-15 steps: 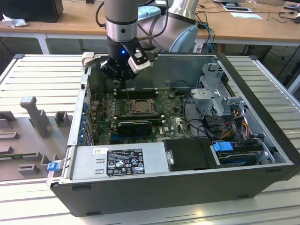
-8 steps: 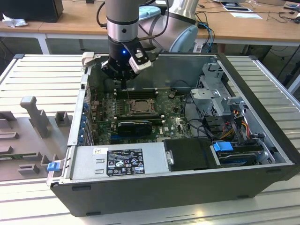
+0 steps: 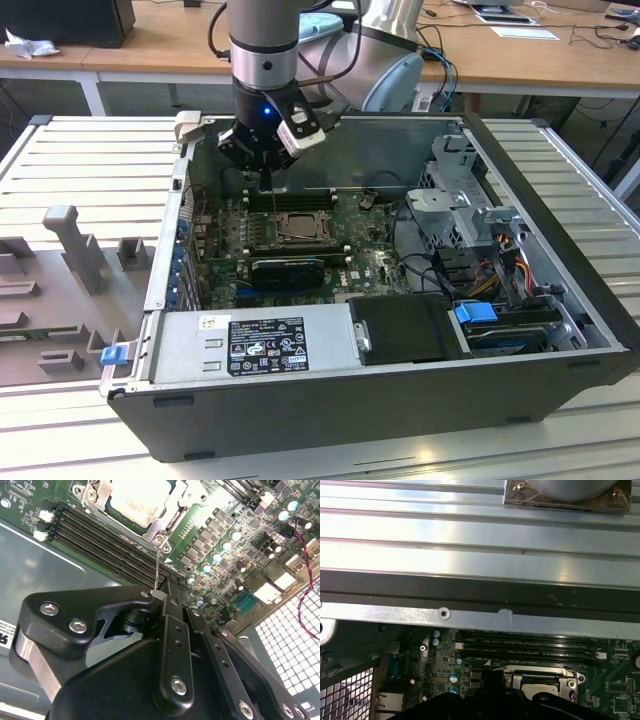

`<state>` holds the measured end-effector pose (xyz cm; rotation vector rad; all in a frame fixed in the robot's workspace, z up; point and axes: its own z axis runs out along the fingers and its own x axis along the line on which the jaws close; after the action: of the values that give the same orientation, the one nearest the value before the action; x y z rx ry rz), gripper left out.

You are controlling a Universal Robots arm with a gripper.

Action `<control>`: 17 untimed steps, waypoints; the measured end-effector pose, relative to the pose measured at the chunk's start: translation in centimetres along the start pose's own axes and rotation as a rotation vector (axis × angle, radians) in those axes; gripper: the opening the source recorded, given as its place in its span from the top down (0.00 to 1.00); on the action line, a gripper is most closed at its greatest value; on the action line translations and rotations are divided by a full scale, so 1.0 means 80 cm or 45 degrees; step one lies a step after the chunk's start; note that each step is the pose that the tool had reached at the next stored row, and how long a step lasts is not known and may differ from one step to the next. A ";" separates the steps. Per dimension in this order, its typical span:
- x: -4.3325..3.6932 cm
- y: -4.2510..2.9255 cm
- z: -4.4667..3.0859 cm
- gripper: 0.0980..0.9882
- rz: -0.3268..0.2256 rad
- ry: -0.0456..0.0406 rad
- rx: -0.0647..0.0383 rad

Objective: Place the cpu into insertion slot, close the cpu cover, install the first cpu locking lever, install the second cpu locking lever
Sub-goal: 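Install the first cpu locking lever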

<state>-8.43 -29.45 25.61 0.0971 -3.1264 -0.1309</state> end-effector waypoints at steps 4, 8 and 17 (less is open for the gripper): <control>-0.002 -0.0003 0.0000 0.99 0.000 0.000 0.000; -0.004 -0.0006 -0.0001 0.99 0.000 0.000 0.000; -0.008 -0.0010 -0.0001 0.99 0.000 0.000 0.000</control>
<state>-7.81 -29.49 25.60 0.0970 -3.1264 -0.1309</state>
